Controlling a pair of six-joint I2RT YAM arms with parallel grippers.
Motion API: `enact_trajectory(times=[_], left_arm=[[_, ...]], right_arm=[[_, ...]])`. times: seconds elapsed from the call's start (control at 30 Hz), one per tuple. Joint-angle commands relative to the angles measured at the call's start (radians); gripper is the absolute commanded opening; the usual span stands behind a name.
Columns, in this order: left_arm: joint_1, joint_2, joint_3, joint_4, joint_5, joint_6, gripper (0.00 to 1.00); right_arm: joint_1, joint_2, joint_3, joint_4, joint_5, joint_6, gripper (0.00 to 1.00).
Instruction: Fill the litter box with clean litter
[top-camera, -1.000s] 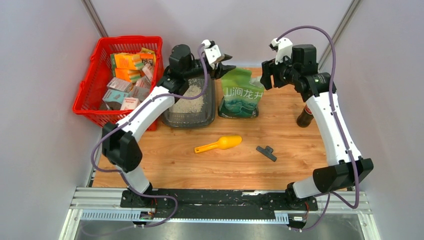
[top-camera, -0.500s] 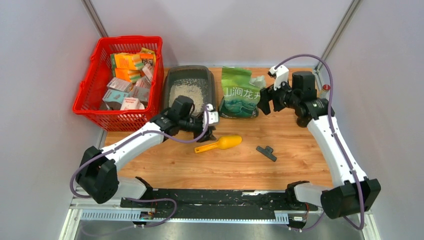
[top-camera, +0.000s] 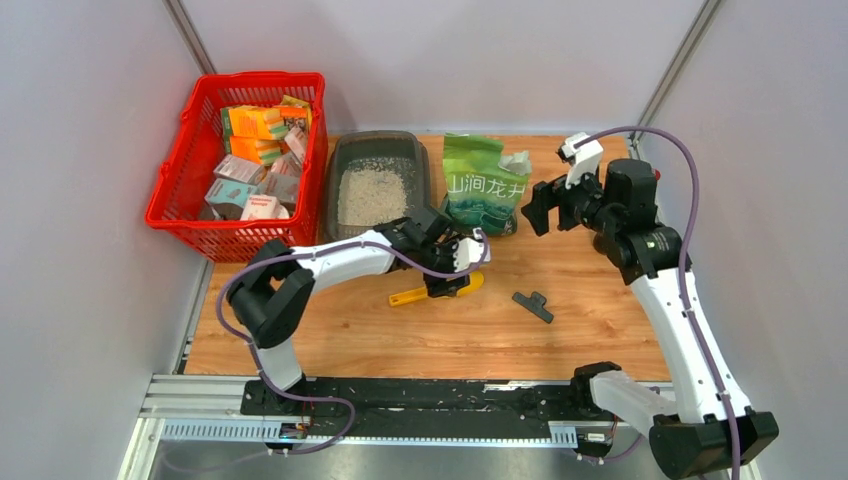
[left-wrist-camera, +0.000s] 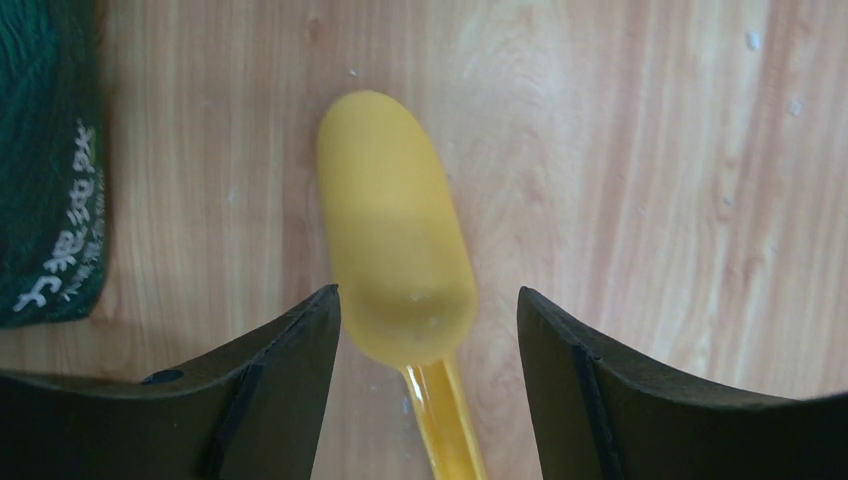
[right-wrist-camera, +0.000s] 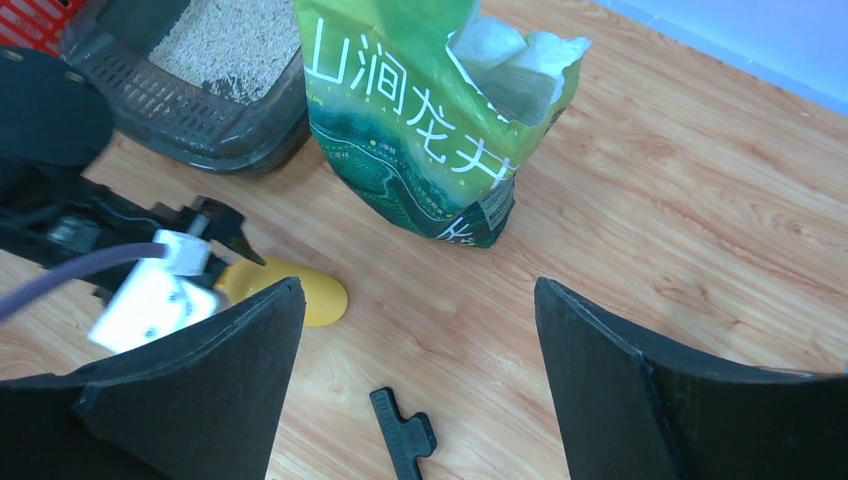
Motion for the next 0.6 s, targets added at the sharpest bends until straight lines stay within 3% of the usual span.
enact_trajectory(times=[0.0,0.23,0.4,0.57], left_arm=[[-0.03,0.094,0.139,-0.012,-0.141,-0.049,0.73],[-0.049,0.216,0.239,-0.094,-0.14,-0.052,0.75],[-0.056,0.3,0.324,-0.236,-0.149,-0.065,0.73],[-0.056,0.311,0.313,-0.255,-0.118,-0.06,0.66]], right_arm=[[-0.009,-0.065,0.033,-0.003,0.023,0.02,0.89],[-0.011,-0.126,0.032,-0.068,0.043,0.008,0.9],[-0.016,-0.14,0.039,-0.073,0.053,0.005,0.91],[-0.016,-0.138,0.035,-0.063,0.053,0.004,0.91]])
